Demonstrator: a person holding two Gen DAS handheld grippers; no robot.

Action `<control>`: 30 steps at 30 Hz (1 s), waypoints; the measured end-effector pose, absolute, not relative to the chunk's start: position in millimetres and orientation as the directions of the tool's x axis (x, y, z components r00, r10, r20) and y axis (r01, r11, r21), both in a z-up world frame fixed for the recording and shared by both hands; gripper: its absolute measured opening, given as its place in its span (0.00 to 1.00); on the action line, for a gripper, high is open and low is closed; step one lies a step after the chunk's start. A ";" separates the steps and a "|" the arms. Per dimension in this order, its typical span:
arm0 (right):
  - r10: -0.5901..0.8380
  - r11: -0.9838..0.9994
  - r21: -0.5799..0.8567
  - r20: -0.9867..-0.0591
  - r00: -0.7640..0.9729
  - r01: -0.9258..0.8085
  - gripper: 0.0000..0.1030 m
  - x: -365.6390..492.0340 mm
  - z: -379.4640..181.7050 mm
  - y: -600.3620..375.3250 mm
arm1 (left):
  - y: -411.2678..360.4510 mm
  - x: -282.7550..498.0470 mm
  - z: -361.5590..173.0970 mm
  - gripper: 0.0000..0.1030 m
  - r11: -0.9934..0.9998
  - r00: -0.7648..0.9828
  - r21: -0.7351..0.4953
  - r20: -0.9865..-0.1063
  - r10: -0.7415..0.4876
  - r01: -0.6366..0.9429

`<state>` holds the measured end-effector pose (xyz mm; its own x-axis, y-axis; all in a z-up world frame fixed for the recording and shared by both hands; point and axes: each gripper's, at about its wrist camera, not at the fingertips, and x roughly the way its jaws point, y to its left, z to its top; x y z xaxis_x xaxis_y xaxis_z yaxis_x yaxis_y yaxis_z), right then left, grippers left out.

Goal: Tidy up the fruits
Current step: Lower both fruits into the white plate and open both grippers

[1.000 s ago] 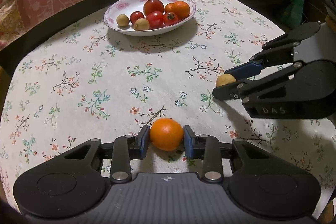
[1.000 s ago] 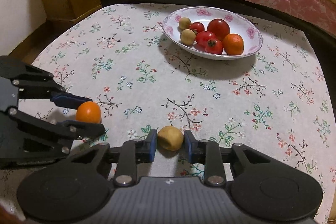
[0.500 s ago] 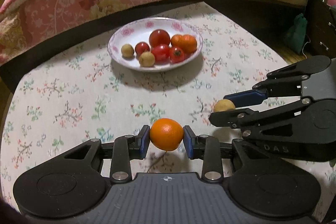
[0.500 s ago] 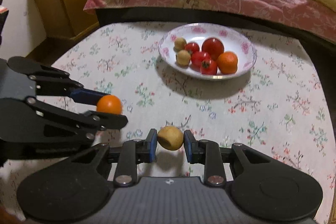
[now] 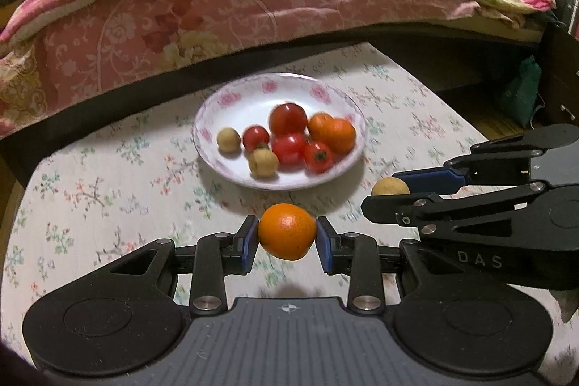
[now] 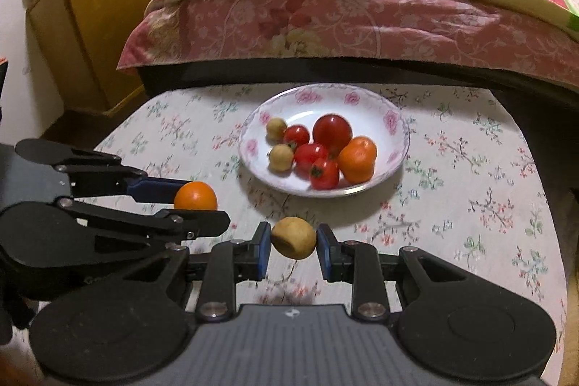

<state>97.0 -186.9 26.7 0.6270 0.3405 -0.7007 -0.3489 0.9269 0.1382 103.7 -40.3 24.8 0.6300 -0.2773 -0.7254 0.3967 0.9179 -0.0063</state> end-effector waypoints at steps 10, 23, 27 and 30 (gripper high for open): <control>0.344 0.932 0.155 -0.668 0.660 -0.328 0.21 143.7 31.3 -194.0 | -47.3 148.3 30.0 0.39 0.925 0.668 0.002 -0.692 -0.273 0.380; 0.340 0.935 0.158 -0.648 0.681 -0.316 0.21 199.5 18.7 -197.9 | -50.7 200.3 16.4 0.39 0.931 0.673 -0.003 -0.690 -0.266 0.365; 0.344 0.934 0.164 -0.644 0.683 -0.316 0.22 209.7 16.2 -198.7 | -51.3 210.1 13.6 0.39 0.934 0.672 -0.011 -0.691 -0.266 0.358; 0.348 0.934 0.176 -0.646 0.680 -0.312 0.22 216.1 13.3 -199.9 | -52.0 215.1 10.7 0.39 0.934 0.668 -0.015 -0.696 -0.265 0.356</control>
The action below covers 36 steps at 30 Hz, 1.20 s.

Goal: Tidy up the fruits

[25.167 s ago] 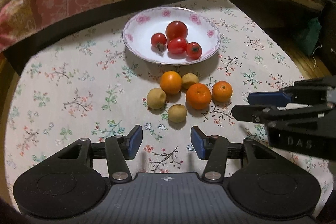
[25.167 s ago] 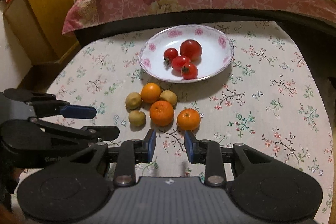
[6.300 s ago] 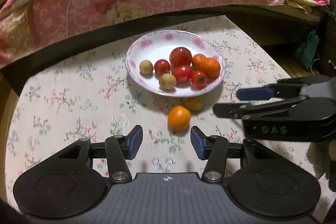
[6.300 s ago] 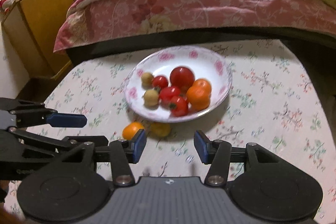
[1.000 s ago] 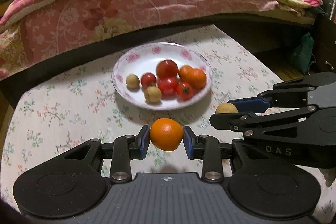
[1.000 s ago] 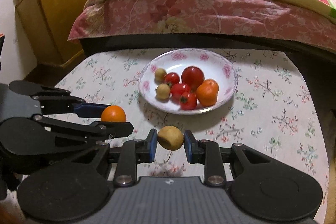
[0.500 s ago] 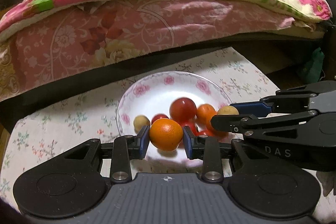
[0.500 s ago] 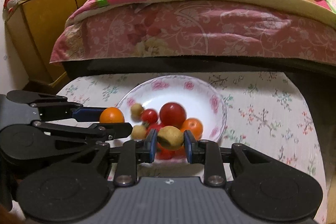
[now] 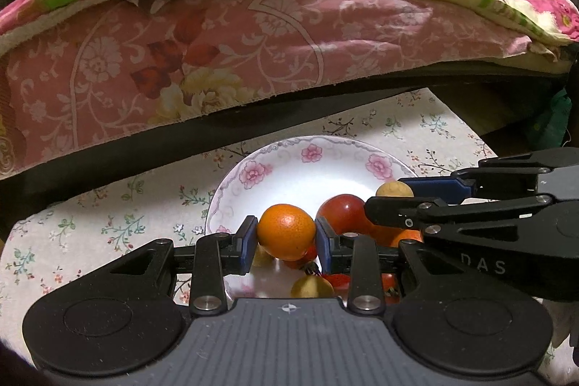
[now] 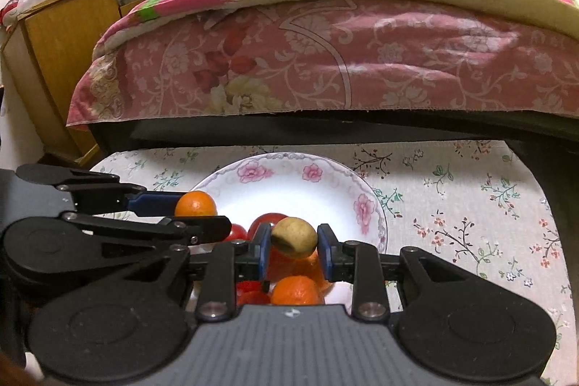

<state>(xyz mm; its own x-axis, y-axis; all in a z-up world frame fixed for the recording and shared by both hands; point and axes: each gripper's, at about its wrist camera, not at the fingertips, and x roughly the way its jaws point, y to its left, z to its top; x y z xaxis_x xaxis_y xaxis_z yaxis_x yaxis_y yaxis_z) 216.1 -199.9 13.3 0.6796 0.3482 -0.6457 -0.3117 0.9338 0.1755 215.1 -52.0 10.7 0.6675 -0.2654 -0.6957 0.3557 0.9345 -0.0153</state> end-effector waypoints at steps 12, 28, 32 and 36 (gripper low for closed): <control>0.340 0.939 0.190 -0.643 0.686 -0.288 0.24 227.3 11.9 -204.3 | -51.7 221.8 10.2 0.50 0.944 0.674 0.000 -0.700 -0.237 0.331; 0.323 0.946 0.181 -0.619 0.716 -0.270 0.28 194.8 35.1 -212.2 | -43.4 200.1 33.7 0.77 0.958 0.714 0.020 -0.671 -0.199 0.286; 0.321 0.947 0.184 -0.617 0.719 -0.265 0.28 177.1 42.7 -212.8 | -39.7 184.1 41.2 0.83 0.964 0.730 0.034 -0.660 -0.176 0.263; 0.318 0.948 0.190 -0.619 0.718 -0.256 0.28 160.8 47.2 -211.9 | -39.7 167.5 42.6 0.86 0.966 0.731 0.045 -0.663 -0.162 0.255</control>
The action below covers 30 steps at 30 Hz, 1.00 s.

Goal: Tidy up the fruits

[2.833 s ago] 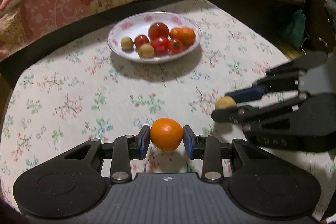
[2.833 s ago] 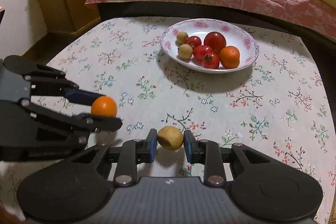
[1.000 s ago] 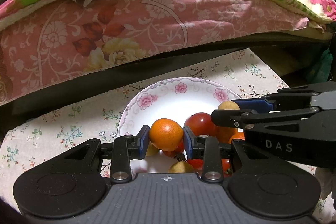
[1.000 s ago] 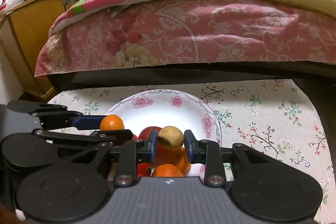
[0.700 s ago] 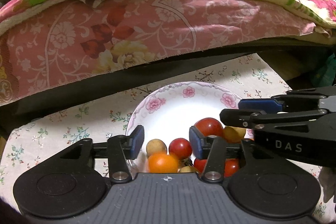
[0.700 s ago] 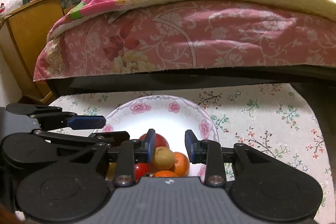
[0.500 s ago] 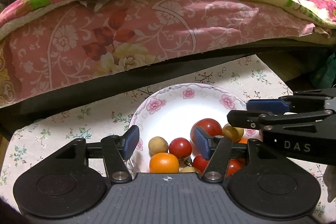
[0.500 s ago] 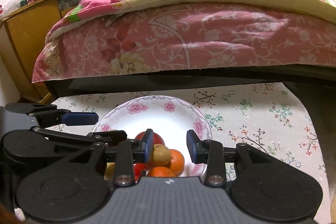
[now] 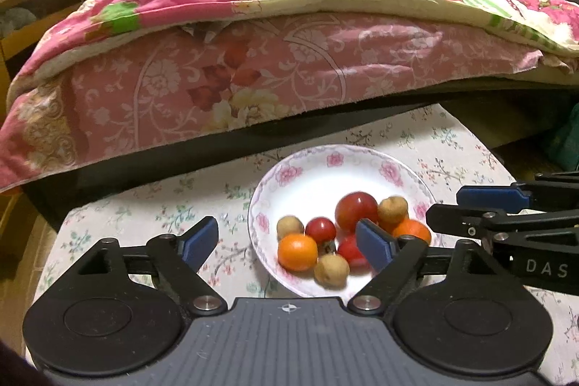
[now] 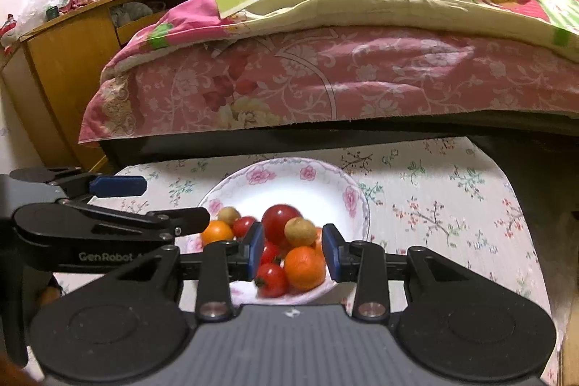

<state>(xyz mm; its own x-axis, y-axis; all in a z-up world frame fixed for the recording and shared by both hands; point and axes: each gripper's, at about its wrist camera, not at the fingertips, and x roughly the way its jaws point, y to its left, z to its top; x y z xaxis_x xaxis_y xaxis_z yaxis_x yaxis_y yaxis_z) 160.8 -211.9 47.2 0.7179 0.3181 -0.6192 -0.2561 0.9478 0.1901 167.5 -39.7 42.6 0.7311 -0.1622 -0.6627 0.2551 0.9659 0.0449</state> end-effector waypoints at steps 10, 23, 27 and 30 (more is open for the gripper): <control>0.315 0.949 0.218 -0.635 0.705 -0.228 0.29 128.2 45.0 -213.3 | -37.9 135.3 42.6 1.00 0.972 0.749 0.077 -0.651 -0.121 0.224; 0.312 0.950 0.230 -0.643 0.699 -0.213 0.29 113.9 44.8 -213.3 | -38.7 124.3 42.0 1.00 0.973 0.737 0.082 -0.668 -0.105 0.214; 0.312 0.950 0.233 -0.645 0.697 -0.210 0.29 114.5 42.8 -213.6 | -40.2 124.5 40.0 1.00 0.973 0.736 0.091 -0.670 -0.096 0.210; 0.311 0.950 0.233 -0.650 0.693 -0.207 0.29 115.6 40.3 -213.9 | -41.5 124.9 37.7 1.00 0.973 0.732 0.100 -0.676 -0.088 0.209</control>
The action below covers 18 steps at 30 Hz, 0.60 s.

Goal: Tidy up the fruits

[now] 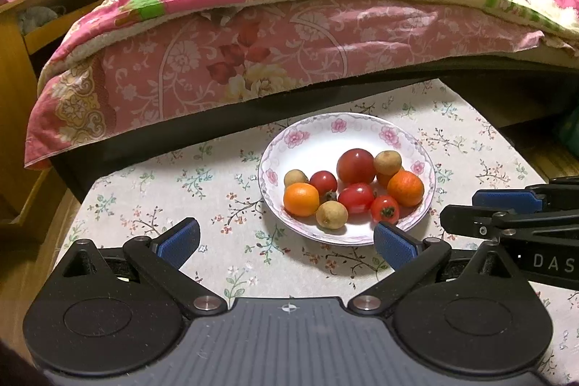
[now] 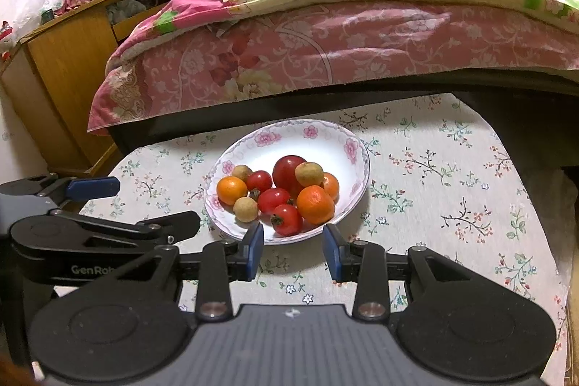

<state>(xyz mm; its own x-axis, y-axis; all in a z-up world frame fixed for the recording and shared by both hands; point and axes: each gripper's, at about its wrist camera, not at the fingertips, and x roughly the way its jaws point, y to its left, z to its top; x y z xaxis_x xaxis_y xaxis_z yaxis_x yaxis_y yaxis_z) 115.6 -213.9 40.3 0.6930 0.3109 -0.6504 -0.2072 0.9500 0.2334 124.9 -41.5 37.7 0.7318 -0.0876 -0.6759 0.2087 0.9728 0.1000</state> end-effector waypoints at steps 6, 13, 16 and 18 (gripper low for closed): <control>0.311 0.950 0.235 -0.655 0.689 -0.205 0.29 115.8 38.7 -214.2 | -44.9 124.1 37.0 1.00 0.972 0.729 0.128 -0.682 -0.059 0.198; 0.311 0.950 0.240 -0.652 0.692 -0.200 0.29 114.4 39.3 -214.8 | -45.3 123.9 38.4 1.00 0.972 0.723 0.128 -0.688 -0.056 0.197; 0.309 0.951 0.237 -0.652 0.692 -0.201 0.29 114.2 39.3 -214.7 | -44.8 123.9 37.8 1.00 0.973 0.717 0.122 -0.695 -0.056 0.195; 0.306 0.951 0.233 -0.652 0.694 -0.201 0.29 113.7 39.3 -214.2 | -44.4 123.3 37.4 1.00 0.975 0.712 0.115 -0.700 -0.055 0.189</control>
<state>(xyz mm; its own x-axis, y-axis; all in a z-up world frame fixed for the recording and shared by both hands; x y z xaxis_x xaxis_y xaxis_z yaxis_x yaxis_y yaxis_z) 113.7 -214.2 39.3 0.6935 0.3063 -0.6521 -0.2009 0.9514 0.2333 123.3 -44.4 37.4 0.7121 -0.0554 -0.6999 0.1887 0.9753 0.1148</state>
